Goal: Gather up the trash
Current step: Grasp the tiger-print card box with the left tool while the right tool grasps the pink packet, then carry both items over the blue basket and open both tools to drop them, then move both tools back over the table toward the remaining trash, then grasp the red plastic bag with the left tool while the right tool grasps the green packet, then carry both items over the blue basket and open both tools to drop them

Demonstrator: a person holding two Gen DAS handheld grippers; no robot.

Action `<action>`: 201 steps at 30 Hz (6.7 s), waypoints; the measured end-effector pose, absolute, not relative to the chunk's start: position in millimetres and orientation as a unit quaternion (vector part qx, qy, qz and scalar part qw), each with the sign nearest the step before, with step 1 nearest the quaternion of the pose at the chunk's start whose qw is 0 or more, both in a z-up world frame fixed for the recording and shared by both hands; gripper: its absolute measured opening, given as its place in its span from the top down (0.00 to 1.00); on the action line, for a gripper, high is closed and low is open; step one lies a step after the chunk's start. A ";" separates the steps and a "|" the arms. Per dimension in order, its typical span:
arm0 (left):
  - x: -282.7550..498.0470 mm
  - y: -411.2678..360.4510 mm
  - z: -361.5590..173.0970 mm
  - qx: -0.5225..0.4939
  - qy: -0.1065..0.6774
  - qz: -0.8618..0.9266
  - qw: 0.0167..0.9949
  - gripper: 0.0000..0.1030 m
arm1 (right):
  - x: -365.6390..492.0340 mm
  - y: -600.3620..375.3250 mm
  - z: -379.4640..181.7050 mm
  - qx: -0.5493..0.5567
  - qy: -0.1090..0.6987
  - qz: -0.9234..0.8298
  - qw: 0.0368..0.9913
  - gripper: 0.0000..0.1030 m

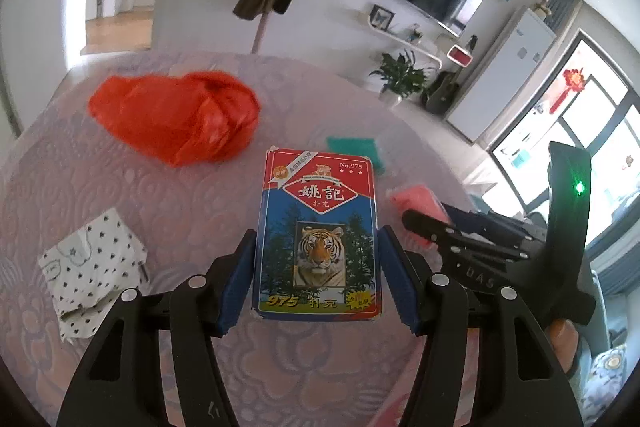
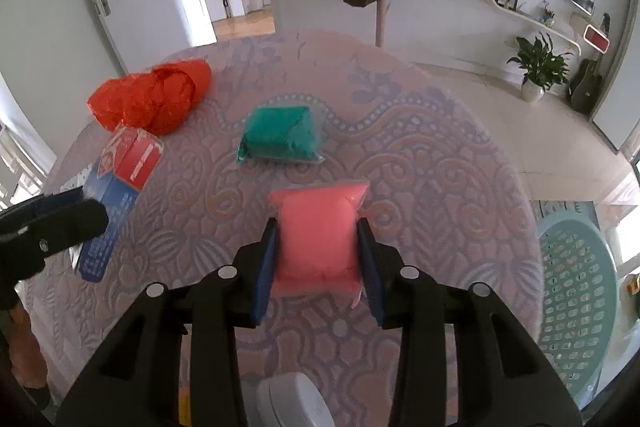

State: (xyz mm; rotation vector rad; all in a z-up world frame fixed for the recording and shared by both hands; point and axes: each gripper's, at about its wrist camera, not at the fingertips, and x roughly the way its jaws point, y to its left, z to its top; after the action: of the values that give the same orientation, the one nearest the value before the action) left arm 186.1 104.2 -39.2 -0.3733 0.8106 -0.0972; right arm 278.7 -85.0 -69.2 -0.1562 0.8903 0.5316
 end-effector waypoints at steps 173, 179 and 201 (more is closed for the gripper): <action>299.4 -157.5 -20.6 -0.069 0.410 -0.218 0.883 0.76 | 288.3 -370.3 -47.9 0.101 0.401 0.013 0.910 0.57; 310.3 -176.2 -48.3 -0.059 0.440 -0.229 0.866 0.75 | 298.8 -386.2 -80.8 0.116 0.437 -0.014 0.892 0.56; 259.7 -143.2 -2.8 -0.067 0.367 -0.264 0.889 0.22 | 258.9 -373.7 -44.0 0.131 0.394 0.008 0.910 0.39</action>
State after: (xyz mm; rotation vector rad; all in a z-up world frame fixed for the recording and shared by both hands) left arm 259.7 -143.2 -2.8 -0.1387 0.7626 -0.5480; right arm 258.9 -373.7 -44.0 0.2698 0.8125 0.0169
